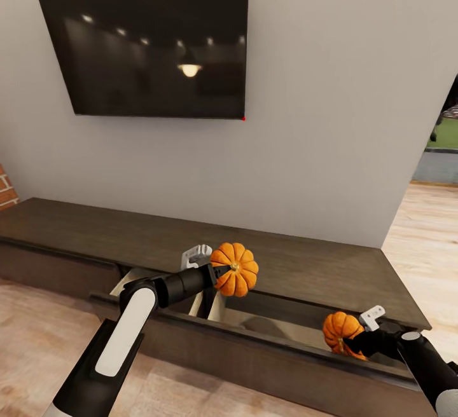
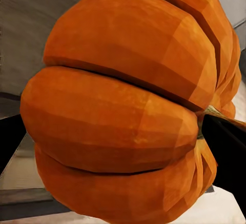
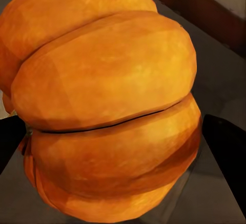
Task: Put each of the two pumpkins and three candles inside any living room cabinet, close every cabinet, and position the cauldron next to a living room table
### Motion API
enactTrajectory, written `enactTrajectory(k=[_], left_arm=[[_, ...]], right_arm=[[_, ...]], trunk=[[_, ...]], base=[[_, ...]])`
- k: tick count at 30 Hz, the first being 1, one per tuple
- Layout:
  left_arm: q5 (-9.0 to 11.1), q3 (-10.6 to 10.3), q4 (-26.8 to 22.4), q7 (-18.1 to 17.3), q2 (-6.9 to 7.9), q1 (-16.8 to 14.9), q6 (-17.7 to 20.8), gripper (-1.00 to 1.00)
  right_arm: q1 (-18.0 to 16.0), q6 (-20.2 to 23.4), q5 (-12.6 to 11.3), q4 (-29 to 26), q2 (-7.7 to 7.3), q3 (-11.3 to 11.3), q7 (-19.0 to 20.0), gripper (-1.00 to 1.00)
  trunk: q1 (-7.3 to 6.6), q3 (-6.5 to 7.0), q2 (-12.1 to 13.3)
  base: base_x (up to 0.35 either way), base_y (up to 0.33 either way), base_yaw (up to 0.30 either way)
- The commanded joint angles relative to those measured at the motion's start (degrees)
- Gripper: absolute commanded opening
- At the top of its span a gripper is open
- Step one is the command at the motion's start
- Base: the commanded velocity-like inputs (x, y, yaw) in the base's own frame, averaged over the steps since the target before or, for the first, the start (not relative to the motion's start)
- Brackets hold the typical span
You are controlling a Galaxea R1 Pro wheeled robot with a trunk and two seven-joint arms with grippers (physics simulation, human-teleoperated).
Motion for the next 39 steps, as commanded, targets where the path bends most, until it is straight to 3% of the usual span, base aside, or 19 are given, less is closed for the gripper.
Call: enactTrajectory(k=[1,6,14,22,35,39], left_arm=[[0.01,-0.01,0.0,0.07,-0.01,0.04,-0.07,-1.0],[0.0,-0.01,0.0,0.02,0.0,0.01,-0.05,-1.0],[0.0,-0.03,-0.06,0.05,-0.01,0.02,-0.1,-1.0],[0.02,-0.02,-0.07,0.01,-0.01,0.02,-0.1,-1.0],[0.0,-0.09,-0.08,0.03,-0.05,0.08,-0.36,-1.0],[0.0,-0.1,-0.08,0.04,-0.07,0.08,-0.32,-1.0]], right_arm=[[-0.14,-0.13,-0.46,0.07,0.01,-0.19,-0.25,-1.0],[-0.22,-0.05,-0.38,0.52,1.04,-0.16,-0.47,-1.0],[-0.22,0.13,-0.3,0.71,1.3,-0.16,-0.59,-1.0],[-0.83,0.2,3.78,4.88,3.01,-0.16,-3.72,-1.0],[-1.01,0.52,4.09,5.29,3.69,-0.16,-4.17,-1.0],[-2.14,0.53,4.05,8.66,3.98,-0.18,-7.39,-1.0]], trunk=[[0.0,0.01,0.0],[0.0,0.01,0.0],[0.0,0.01,0.0],[0.0,0.01,0.0],[0.0,0.01,0.0],[0.0,0.01,0.0]], base=[[0.091,0.0,0.0],[0.021,0.0,0.0],[0.088,0.0,0.0],[0.039,0.0,0.0],[0.044,0.0,0.0],[0.008,0.0,0.0]])
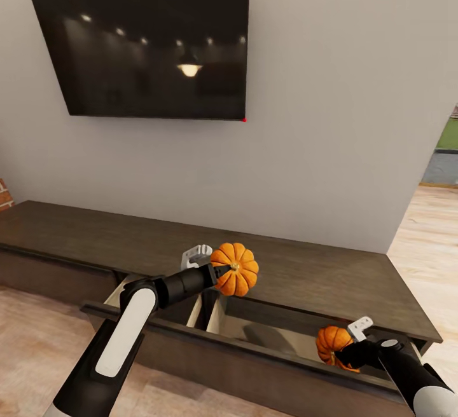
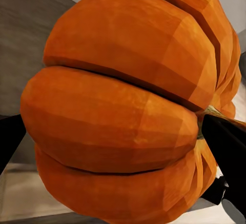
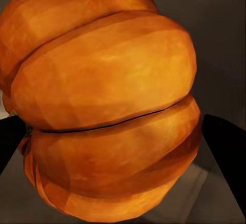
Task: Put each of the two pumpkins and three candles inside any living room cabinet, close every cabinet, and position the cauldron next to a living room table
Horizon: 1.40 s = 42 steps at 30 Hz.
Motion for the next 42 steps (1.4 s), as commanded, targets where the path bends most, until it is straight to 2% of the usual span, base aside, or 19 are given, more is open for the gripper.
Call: enactTrajectory(k=[1,6,26,27,37,42], left_arm=[[0.01,-0.01,-0.01,0.06,-0.01,0.0,0.0,-1.0],[0.03,-0.01,-0.01,0.04,0.02,0.0,0.01,-1.0],[0.04,-0.31,-0.01,0.1,-0.03,0.09,-0.08,-1.0],[0.03,-0.33,-0.01,0.09,-0.03,0.09,-0.08,-1.0],[0.01,-0.44,-0.01,0.08,-0.03,0.09,-0.08,-1.0],[0.04,-0.45,0.0,0.04,-0.03,0.09,0.0,-1.0]], right_arm=[[-0.57,-0.02,-0.1,1.03,0.04,-0.01,-0.63,-1.0],[-1.77,-0.11,-0.18,2.79,0.07,-0.04,-1.5,-1.0],[-1.97,2.48,-0.19,3.13,0.16,-0.17,-2.23,-1.0],[-1.97,2.45,-0.2,3.13,0.16,-0.17,-2.31,1.0],[-1.97,1.7,-0.78,2.83,0.07,-0.26,-2.28,1.0],[-1.97,1.68,-0.95,2.54,0.07,-0.26,-2.28,1.0]], trunk=[[0.0,0.0,0.0],[0.0,0.0,0.0],[0.0,0.0,0.0],[0.0,0.0,0.0],[0.0,0.0,0.0],[0.0,0.0,0.0]], base=[[0.002,0.0,0.0],[0.0,0.0,0.0],[0.037,0.0,0.0],[0.0,0.0,0.0],[-0.004,0.0,0.0],[-0.212,0.0,0.0]])
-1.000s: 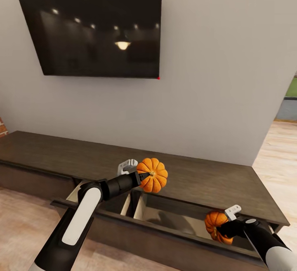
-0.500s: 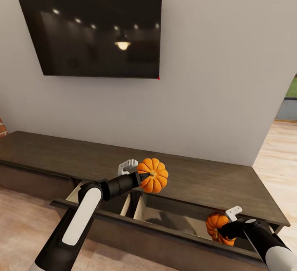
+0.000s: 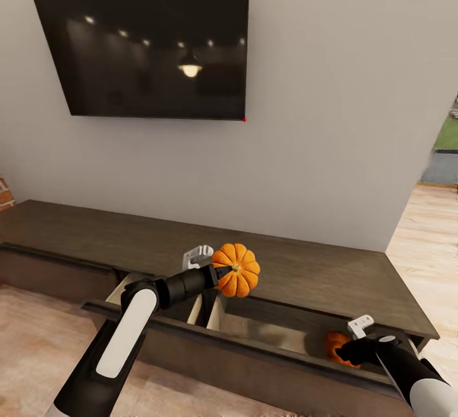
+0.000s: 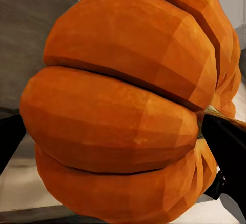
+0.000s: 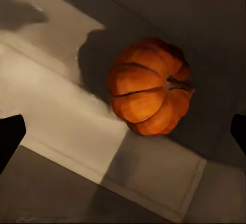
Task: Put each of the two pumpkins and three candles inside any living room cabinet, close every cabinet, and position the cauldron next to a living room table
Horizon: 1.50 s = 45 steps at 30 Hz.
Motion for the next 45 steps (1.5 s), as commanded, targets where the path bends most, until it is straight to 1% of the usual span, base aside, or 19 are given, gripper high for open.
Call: enactTrajectory(k=[1,10,12,14,20,23,26,28,30,31,33,34,36,37,39,40,42,44,45], left_arm=[[-0.07,0.0,-0.01,0.08,0.0,0.0,0.01,-1.0],[-0.08,0.0,-0.01,0.11,0.0,0.0,-0.06,-1.0],[-0.08,0.0,-0.01,0.1,0.0,0.0,-0.13,-1.0],[-0.08,0.0,-0.01,0.08,-0.02,0.0,-0.13,-1.0],[0.0,0.04,-0.01,0.03,-0.08,-0.15,0.22,-1.0],[0.0,0.02,0.02,-0.01,-0.16,-0.22,0.27,-1.0],[-0.17,-0.19,-0.01,0.08,-0.29,-0.45,0.31,-1.0],[-0.53,-1.38,-0.01,0.17,-0.41,-1.6,0.45,-1.0],[-0.88,-5.05,0.52,1.52,-0.87,-3.04,0.46,-1.0],[-0.92,-6.98,1.4,3.39,-1.28,-4.32,0.4,-1.0],[-0.71,-8.79,2.86,4.97,-2.86,-5.48,0.26,-1.0],[-0.49,-8.96,3.13,4.91,-3.03,-5.66,0.21,-1.0],[-0.41,-9.28,3.34,4.57,-3.05,-5.78,0.31,-1.0],[-0.61,-9.68,3.42,4.25,-3.08,-5.83,0.5,-1.0],[-1.35,-10.43,3.45,4.41,-2.99,-5.75,0.15,-1.0],[-2.79,-10.54,3.47,4.43,-2.96,-5.54,-0.06,-1.0],[-5.53,-10.43,3.49,4.13,-2.88,-5.04,-0.23,-1.0],[-6.57,-10.69,3.36,3.7,-2.71,-4.78,-0.2,-1.0],[-7.05,-10.74,3.38,2.47,-1.99,-5.11,0.09,-1.0]], right_arm=[[0.0,-0.03,-0.06,-0.05,0.0,0.0,0.04,1.0],[0.0,0.61,-0.85,-4.28,-0.06,-0.53,0.72,1.0],[0.0,3.96,-4.84,-5.9,-0.08,-0.55,0.68,1.0],[0.03,7.46,-7.64,-7.72,-0.14,-0.57,0.65,1.0],[0.15,10.15,-9.05,-10.48,-0.18,-0.62,1.14,1.0],[0.34,14.95,-9.09,-14.71,-0.41,-0.67,6.21,1.0],[0.93,17.71,-9.27,-25.57,-0.66,-1.21,10.72,1.0],[2.12,21.74,-9.72,-35.32,-0.81,-5.48,15.3,1.0],[2.79,24.08,-9.75,-43.83,-0.83,-11.15,20.55,1.0],[3.63,24.91,-9.61,-48.96,-0.83,-14.52,24.2,1.0],[5.62,25.87,-9.79,-57.89,-0.63,-17.36,27.73,1.0],[6.05,28.28,-9.92,-63.36,-0.5,-17.85,28.41,1.0],[6.37,32.89,-10.11,-67.9,-0.59,-18.11,30.4,1.0],[6.51,34.74,-10.13,-69.58,-0.55,-18.15,34.35,1.0],[7.0,35.95,-9.77,-70.86,-0.39,-18.09,40.27,1.0],[7.33,36.15,-9.63,-71.08,-0.28,-18.03,41.4,1.0],[7.79,36.38,-9.29,-71.29,-0.09,-17.89,42.7,1.0],[8.44,36.41,-9.18,-71.35,0.01,-17.78,43.07,1.0],[9.33,36.36,-9.14,-71.43,0.05,-17.66,43.23,1.0]], trunk=[[0.0,0.0,0.0],[0.0,0.0,0.0],[0.0,0.0,0.0],[0.0,0.0,0.0],[0.0,0.0,0.0],[0.0,0.0,0.0],[0.0,0.0,0.0],[0.0,0.0,0.0],[0.0,0.0,0.0],[0.0,0.0,0.0],[0.0,0.0,0.0],[0.0,0.0,0.0],[0.0,0.02,0.0],[0.0,0.04,0.0],[0.0,0.08,0.0],[0.0,0.09,0.0],[0.0,0.1,0.0],[0.0,0.1,0.0],[0.0,0.1,0.0]], base=[[-0.106,0.0,0.0],[-0.019,0.0,0.0],[0.0,0.0,0.0],[-0.027,0.0,0.0],[-0.262,0.0,0.0],[-0.334,0.0,0.0],[-0.337,0.0,0.0],[-0.18,0.0,0.0],[-0.074,0.0,0.0],[-0.029,0.0,0.0],[-0.011,0.0,0.0],[-0.004,0.0,0.0],[-0.002,0.0,-0.026],[-0.001,0.0,-0.144],[0.0,0.0,-0.218],[0.0,0.0,-0.259],[0.0,0.0,-0.275],[0.0,0.0,-0.286],[0.0,0.0,-0.289]])
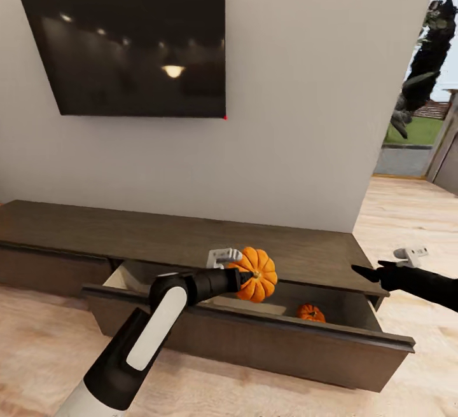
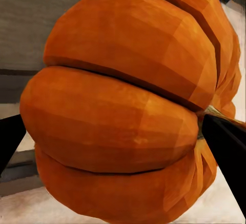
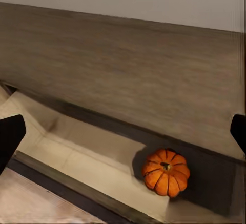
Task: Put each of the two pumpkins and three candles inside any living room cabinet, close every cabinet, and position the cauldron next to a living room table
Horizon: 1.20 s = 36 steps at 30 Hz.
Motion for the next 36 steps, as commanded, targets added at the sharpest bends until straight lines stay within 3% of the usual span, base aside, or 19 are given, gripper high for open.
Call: enactTrajectory(k=[1,2,4,6,8,10,15,23,24,26,28,30,33,36], left_arm=[[-0.3,-0.06,0.53,-3.46,1.86,-1.07,0.45,-1.0],[-0.39,-0.61,2.08,-9.58,3.73,-3.0,2.09,-1.0],[-0.68,-3.08,7.9,-20.38,5.15,-7.36,6.01,-1.0],[-0.69,-4.53,10.37,-24.18,5.62,-9.29,7.76,-1.0],[-0.79,-5.26,11.73,-25.77,5.76,-10.06,8.55,-1.0],[-0.93,-5.47,12.22,-25.63,6.09,-10.01,8.44,-1.0],[-0.9,-4.9,11.86,-17.63,5.96,-9.4,7.95,-1.0],[-1.03,-5.51,11.57,-12.47,5.69,-9.25,7.31,-1.0],[-1.55,-5.59,11.6,-12.17,5.7,-9.24,7.31,-1.0],[-4.43,-5.88,11.76,-11.71,5.62,-9.03,7.35,-1.0],[-7.12,-8.0,11.92,-11.85,5.42,-8.76,7.67,-1.0],[-8.04,-10.93,11.93,-11.98,5.44,-8.73,8.21,-1.0],[-8.32,-12.88,11.72,-12.13,5.89,-9.09,8.68,-1.0],[-8.48,-14.01,11.48,-12.54,6.23,-9.35,9.21,-1.0]], right_arm=[[0.71,-0.07,0.02,-0.07,0.02,0.09,0.11,1.0],[1.06,-0.34,0.03,-0.1,0.03,0.13,0.2,1.0],[1.33,-1.39,0.03,-0.13,0.11,0.16,0.32,1.0],[1.72,-2.21,0.04,-0.14,0.75,0.17,0.4,1.0],[2.05,-2.65,0.04,-0.14,1.39,0.19,0.43,1.0],[2.15,-2.78,0.04,-0.14,1.58,0.21,0.45,1.0],[2.29,-2.88,0.04,-0.14,1.7,0.22,0.57,1.0],[2.3,-3.23,-0.02,-0.14,1.71,0.18,0.63,1.0],[2.3,-3.58,-0.02,-0.14,1.72,0.18,0.63,1.0],[2.3,-4.3,-0.02,-0.14,1.77,0.18,0.66,1.0],[2.3,-4.68,-0.03,-0.14,1.79,0.18,0.66,1.0],[2.3,-4.82,-0.01,-0.14,1.79,0.18,0.64,1.0],[2.65,-4.94,-0.02,-0.14,1.91,0.72,0.62,1.0],[3.09,-5.02,0.02,-0.14,2.09,3.32,0.43,1.0]], trunk=[[0.0,0.0,0.0],[0.0,0.0,0.0],[0.0,0.0,0.0],[0.0,0.0,0.0],[0.0,0.0,0.0],[0.0,0.0,0.0],[0.0,0.0,0.0],[0.0,0.0,0.0],[0.0,0.0,0.0],[0.0,0.0,0.0],[0.0,0.0,0.0],[0.0,0.0,0.0],[0.0,0.0,0.0],[0.0,0.0,0.0]], base=[[0.0,0.0,-0.29],[0.0,0.0,-0.291],[0.0,0.0,-0.291],[0.0,0.0,-0.291],[0.0,0.0,-0.291],[0.0,0.0,-0.291],[0.021,0.0,-0.291],[0.182,0.01,-0.079],[0.039,0.003,-0.007],[0.02,0.002,-0.003],[0.008,0.001,-0.001],[0.003,0.0,0.0],[0.0,0.0,0.0],[0.0,0.0,0.0]])
